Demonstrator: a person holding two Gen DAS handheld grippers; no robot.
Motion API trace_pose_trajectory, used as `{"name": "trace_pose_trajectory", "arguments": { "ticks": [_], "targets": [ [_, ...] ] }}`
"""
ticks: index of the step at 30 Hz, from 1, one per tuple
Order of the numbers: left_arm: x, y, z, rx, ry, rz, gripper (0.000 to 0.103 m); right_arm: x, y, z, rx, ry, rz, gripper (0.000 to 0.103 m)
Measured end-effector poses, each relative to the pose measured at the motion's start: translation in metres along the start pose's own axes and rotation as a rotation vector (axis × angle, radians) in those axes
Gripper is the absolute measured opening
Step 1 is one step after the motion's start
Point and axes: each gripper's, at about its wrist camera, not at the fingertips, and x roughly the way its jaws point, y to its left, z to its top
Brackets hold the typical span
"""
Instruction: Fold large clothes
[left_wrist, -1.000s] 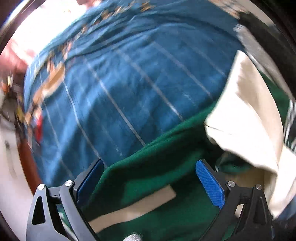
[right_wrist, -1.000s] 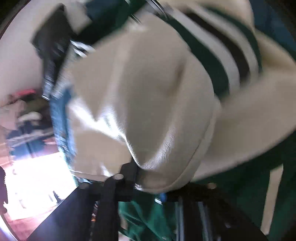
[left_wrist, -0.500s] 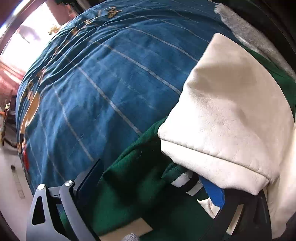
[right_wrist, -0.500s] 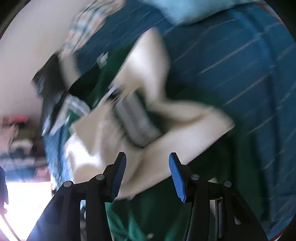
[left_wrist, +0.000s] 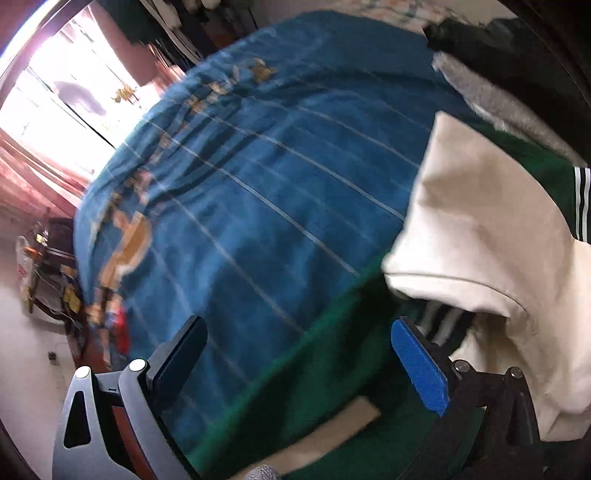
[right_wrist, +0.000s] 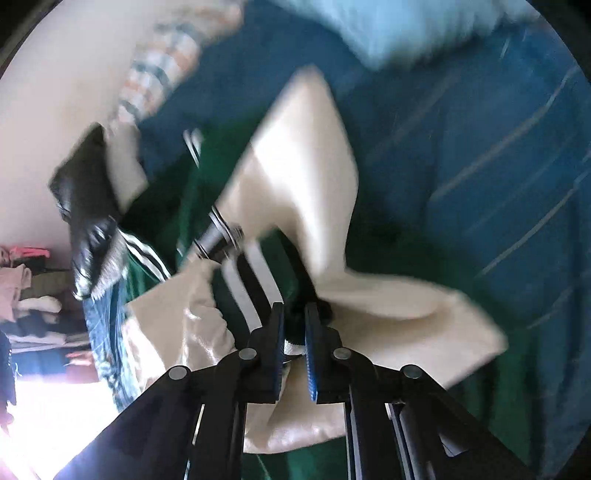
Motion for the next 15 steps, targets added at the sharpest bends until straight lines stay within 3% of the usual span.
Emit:
{"name": "trace_pose_trajectory", "arguments": {
  "ticks": [3,5,6,7,9,12,15],
  "targets": [
    [0.004,0.004,0.005,0.053,-0.046,0.052,0.103,-0.021,-0.009,0.003,-0.012,-0.059,-0.076,0.010],
    [0.023,-0.003,0.011,0.094,-0.031,0.061,0.103,-0.005,-0.021,0.008,-0.027,-0.013,-0.202,0.010],
    [0.027,-0.012,0.009,0.114,-0.016,0.063,0.103,0.006,-0.026,0.010,-0.028,0.045,-0.221,0.010],
    [0.035,-0.023,0.011,0.137,0.002,0.058,0.103,0.018,-0.035,0.012,-0.005,0.119,-0.208,0.011],
    [0.049,-0.036,0.014,0.168,0.017,0.065,0.103,0.013,-0.048,0.011,0.037,0.152,-0.156,0.012],
    [0.068,-0.046,0.019,0.192,-0.006,0.134,0.103,-0.015,-0.050,0.004,-0.061,0.108,-0.213,0.027],
    [0.080,-0.045,0.020,0.182,-0.004,0.124,0.103,-0.026,-0.052,-0.009,-0.169,0.123,-0.319,0.055]
  ]
}}
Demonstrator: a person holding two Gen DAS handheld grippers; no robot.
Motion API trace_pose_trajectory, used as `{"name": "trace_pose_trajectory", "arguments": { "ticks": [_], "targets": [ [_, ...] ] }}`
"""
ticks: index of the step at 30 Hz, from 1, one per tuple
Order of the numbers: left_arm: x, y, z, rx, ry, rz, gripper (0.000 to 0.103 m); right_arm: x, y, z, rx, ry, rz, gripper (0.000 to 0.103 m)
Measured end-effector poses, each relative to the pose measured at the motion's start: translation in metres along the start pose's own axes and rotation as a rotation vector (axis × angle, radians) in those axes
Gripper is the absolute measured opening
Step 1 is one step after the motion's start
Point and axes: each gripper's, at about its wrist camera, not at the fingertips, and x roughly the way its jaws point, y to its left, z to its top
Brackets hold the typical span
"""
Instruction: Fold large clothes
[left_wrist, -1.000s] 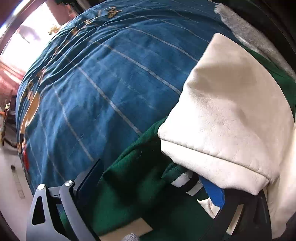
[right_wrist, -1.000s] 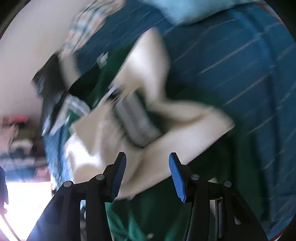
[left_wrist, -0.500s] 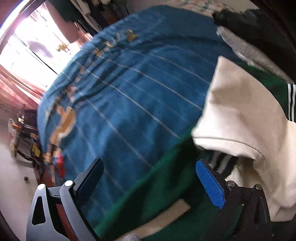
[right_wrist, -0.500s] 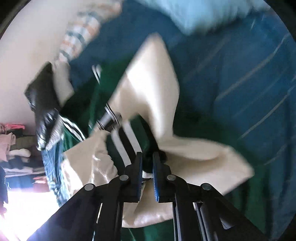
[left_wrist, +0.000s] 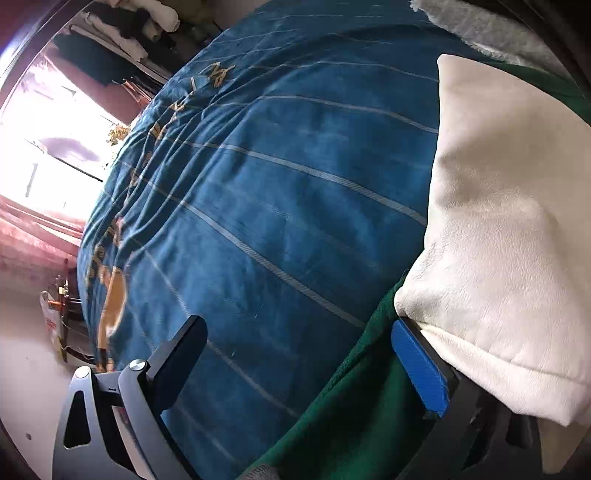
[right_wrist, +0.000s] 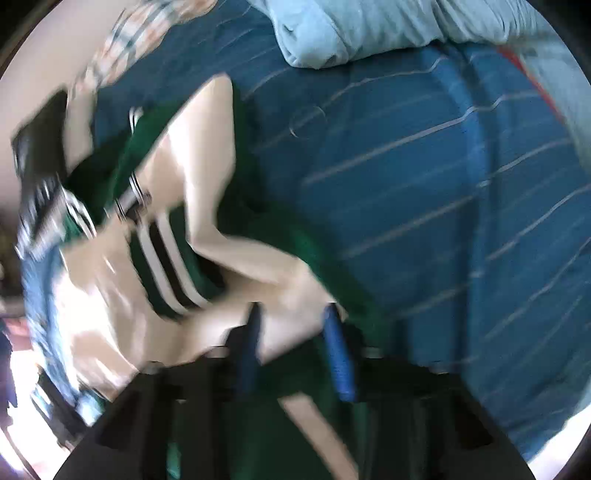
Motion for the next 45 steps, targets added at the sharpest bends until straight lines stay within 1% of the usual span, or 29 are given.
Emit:
{"name": "trace_pose_trajectory", "arguments": {
  "ticks": [2,4,5,8,10,12,15,17,18,19,21,22,24,25,26,29,30,31,32,34,36,37,39,40,41,42,43,44,45],
  "targets": [
    [-0.001,-0.001,-0.002,0.015,-0.019,0.007,0.103,0.010,0.003,-0.006,-0.075,0.033,-0.043,0.055],
    [-0.002,0.000,-0.003,0.020,-0.026,0.006,0.103,0.030,0.016,-0.006,-0.199,0.081,-0.110,0.055],
    [-0.002,0.001,-0.002,0.015,-0.023,0.000,0.103,0.038,0.020,-0.005,-0.238,0.078,-0.154,0.055],
    [0.002,0.003,-0.001,-0.005,-0.011,-0.015,0.103,0.059,0.029,0.002,-0.338,0.057,-0.227,0.055],
    [0.002,0.003,0.000,-0.008,-0.009,-0.014,0.103,0.064,0.023,0.008,-0.296,0.044,-0.210,0.055],
    [0.001,0.002,-0.001,-0.008,-0.011,-0.014,0.103,0.055,0.011,0.010,-0.239,0.045,-0.170,0.055],
    [0.001,0.001,-0.001,-0.009,-0.013,-0.011,0.103,0.045,0.007,0.000,-0.323,0.063,-0.181,0.055],
    [0.001,0.000,-0.002,-0.009,-0.016,-0.008,0.103,0.049,0.000,-0.009,-0.384,0.071,-0.223,0.055],
    [0.001,0.000,-0.002,-0.008,-0.017,-0.008,0.103,0.051,-0.002,-0.007,-0.387,0.028,-0.251,0.055],
    [0.001,0.001,-0.002,-0.008,-0.018,-0.009,0.103,0.052,-0.003,-0.004,-0.376,-0.006,-0.256,0.055],
    [-0.001,0.001,-0.002,-0.004,-0.018,-0.006,0.103,0.051,-0.017,0.009,-0.271,-0.085,-0.244,0.054],
    [-0.002,0.001,-0.002,0.000,-0.019,-0.004,0.103,0.047,-0.036,0.018,-0.154,-0.124,-0.209,0.055],
    [-0.004,0.003,-0.003,-0.004,-0.015,-0.007,0.103,0.047,-0.066,0.022,0.035,-0.120,-0.134,0.055],
    [-0.006,0.005,-0.003,-0.004,-0.009,-0.008,0.103,0.047,-0.077,0.020,0.095,-0.123,-0.129,0.054],
    [-0.010,0.007,-0.005,-0.007,0.003,-0.008,0.103,0.048,-0.081,0.018,0.113,-0.117,-0.132,0.054],
    [-0.031,0.023,-0.011,-0.038,0.010,-0.046,0.103,0.044,-0.089,0.016,0.108,-0.001,-0.143,0.055],
    [-0.042,0.029,-0.014,-0.046,0.009,-0.050,0.103,0.039,-0.087,0.018,0.121,0.055,-0.137,0.055],
    [-0.050,0.033,-0.016,-0.053,0.006,-0.056,0.103,0.036,-0.074,0.013,0.135,0.084,-0.136,0.055],
    [-0.065,0.038,-0.019,-0.064,-0.005,-0.071,0.103,0.021,-0.075,0.011,0.165,0.097,-0.120,0.055],
    [-0.084,0.039,-0.019,-0.066,-0.028,-0.081,0.103,-0.012,-0.070,0.011,0.193,0.036,-0.031,0.055],
    [-0.106,0.034,-0.014,-0.074,-0.070,-0.114,0.103,-0.043,-0.052,0.022,0.154,-0.044,0.149,0.053],
    [-0.113,0.028,-0.010,-0.072,-0.087,-0.128,0.103,-0.047,-0.039,0.030,0.128,-0.051,0.217,0.047],
    [-0.127,0.004,0.002,-0.042,-0.129,-0.165,0.103,-0.038,-0.010,0.051,0.100,-0.035,0.388,0.042],
    [-0.131,-0.008,0.009,-0.029,-0.149,-0.180,0.103,-0.022,-0.010,0.061,0.102,-0.012,0.446,0.037],
    [-0.133,-0.018,0.013,-0.020,-0.158,-0.192,0.103,-0.009,0.002,0.069,0.112,0.006,0.483,0.036],
    [-0.134,-0.032,0.020,-0.004,-0.164,-0.214,0.103,0.006,0.013,0.076,0.111,0.024,0.479,0.036],
    [-0.134,-0.041,0.023,0.004,-0.172,-0.221,0.103,0.026,0.016,0.079,0.110,0.032,0.432,0.028],
    [-0.133,-0.053,0.028,0.019,-0.187,-0.220,0.103,0.037,0.013,0.084,0.123,0.013,0.361,0.020],
    [-0.130,-0.065,0.032,0.039,-0.190,-0.221,0.103,0.050,0.009,0.091,0.119,-0.003,0.266,0.000]
  ]
}}
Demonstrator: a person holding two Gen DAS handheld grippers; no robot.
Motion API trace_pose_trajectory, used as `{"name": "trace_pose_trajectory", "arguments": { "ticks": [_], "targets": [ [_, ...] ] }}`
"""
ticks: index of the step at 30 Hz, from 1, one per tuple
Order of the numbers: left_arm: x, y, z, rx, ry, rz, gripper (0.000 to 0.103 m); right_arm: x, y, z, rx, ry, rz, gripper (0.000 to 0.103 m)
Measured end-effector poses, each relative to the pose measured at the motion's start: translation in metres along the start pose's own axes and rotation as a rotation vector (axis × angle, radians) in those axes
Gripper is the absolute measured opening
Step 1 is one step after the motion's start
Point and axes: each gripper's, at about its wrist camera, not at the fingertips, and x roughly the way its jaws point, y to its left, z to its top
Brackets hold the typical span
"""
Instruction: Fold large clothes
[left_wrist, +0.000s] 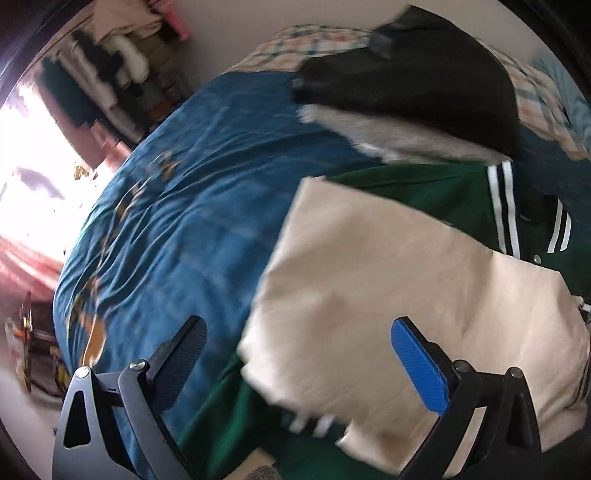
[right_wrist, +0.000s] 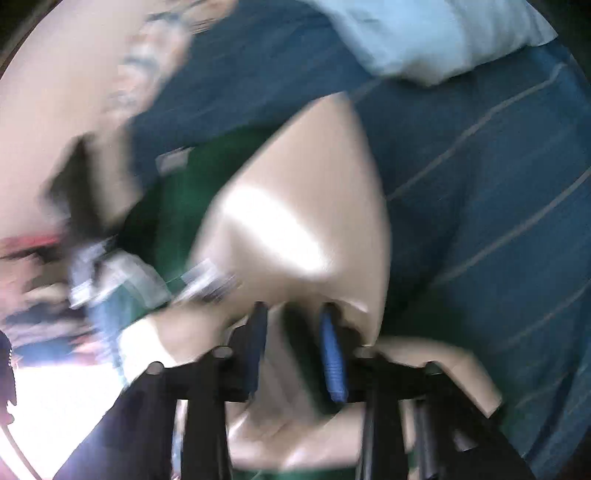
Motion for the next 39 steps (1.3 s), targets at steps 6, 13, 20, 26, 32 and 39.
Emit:
{"name": "trace_pose_trajectory", "arguments": {
  "ticks": [6,13,20,26,32,39],
  "targets": [
    [0.023,-0.032,0.009,0.068,0.016,-0.010,0.103,-0.009,0.005,0.022,0.009,-0.007,-0.065,0.005],
    [0.016,-0.027,-0.003,0.074,0.031,0.005,0.103,-0.019,0.001,0.020,-0.020,0.042,-0.138,0.004],
    [0.006,0.006,-0.025,0.022,0.058,0.039,0.103,-0.073,0.058,-0.011,-0.134,0.009,0.037,0.077],
    [0.004,0.034,-0.043,-0.023,0.112,0.076,0.103,-0.006,0.046,-0.039,-0.097,0.235,0.016,0.074],
    [-0.011,0.065,-0.068,-0.021,0.124,0.116,0.103,-0.041,0.052,-0.046,-0.193,-0.001,-0.129,0.011],
    [-0.032,0.087,-0.109,0.042,0.175,0.123,0.103,-0.073,0.046,-0.065,-0.175,0.088,-0.100,0.061]
  ]
}}
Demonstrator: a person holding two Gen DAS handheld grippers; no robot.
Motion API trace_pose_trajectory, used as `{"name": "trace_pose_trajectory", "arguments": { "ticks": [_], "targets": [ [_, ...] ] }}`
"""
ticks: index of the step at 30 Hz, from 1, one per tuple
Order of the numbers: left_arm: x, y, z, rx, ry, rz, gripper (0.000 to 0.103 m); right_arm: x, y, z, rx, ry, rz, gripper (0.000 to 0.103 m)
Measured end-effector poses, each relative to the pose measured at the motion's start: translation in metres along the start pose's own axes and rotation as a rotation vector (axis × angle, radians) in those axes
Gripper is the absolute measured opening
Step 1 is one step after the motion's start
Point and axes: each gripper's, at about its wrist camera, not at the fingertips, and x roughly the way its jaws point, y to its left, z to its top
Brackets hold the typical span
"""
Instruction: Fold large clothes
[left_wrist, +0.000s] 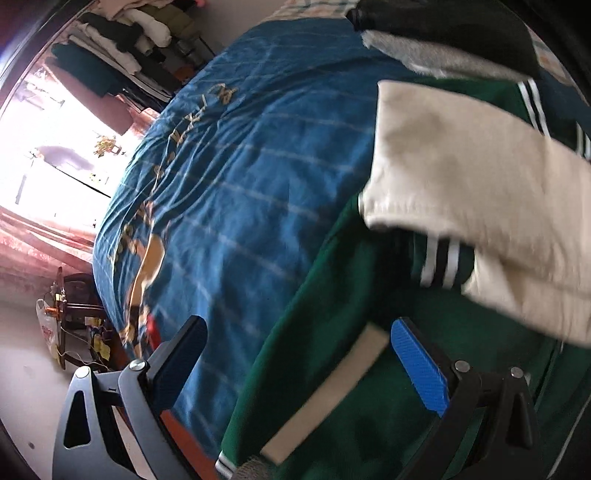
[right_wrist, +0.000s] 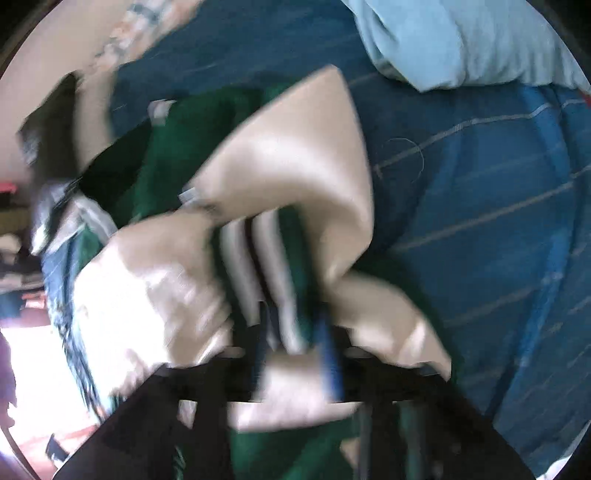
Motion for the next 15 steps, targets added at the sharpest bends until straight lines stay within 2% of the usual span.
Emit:
{"name": "trace_pose_trajectory", "arguments": {
  "ticks": [1,3,6,9,13,15],
  "targets": [
    [-0.004,0.000,-0.008,0.024,-0.008,0.001,0.103,-0.012,0.008,-0.018,-0.018,0.000,0.006,0.068],
    [-0.007,-0.006,-0.026,0.103,-0.017,0.007,0.103,-0.024,0.029,-0.050,-0.050,0.020,0.007,0.068],
    [-0.001,-0.017,-0.060,0.218,-0.011,0.002,0.103,-0.030,0.039,-0.138,-0.052,0.107,-0.007,0.068],
    [0.012,-0.026,-0.094,0.325,-0.009,0.009,0.103,0.002,0.035,-0.222,-0.018,0.203,-0.030,0.068],
    [0.044,-0.036,-0.130,0.407,0.031,0.004,0.103,0.053,0.030,-0.308,0.069,0.294,-0.056,0.068],
    [0.051,-0.040,-0.138,0.435,-0.013,0.001,0.103,0.072,0.031,-0.329,0.066,0.298,-0.102,0.068]
  ]
}}
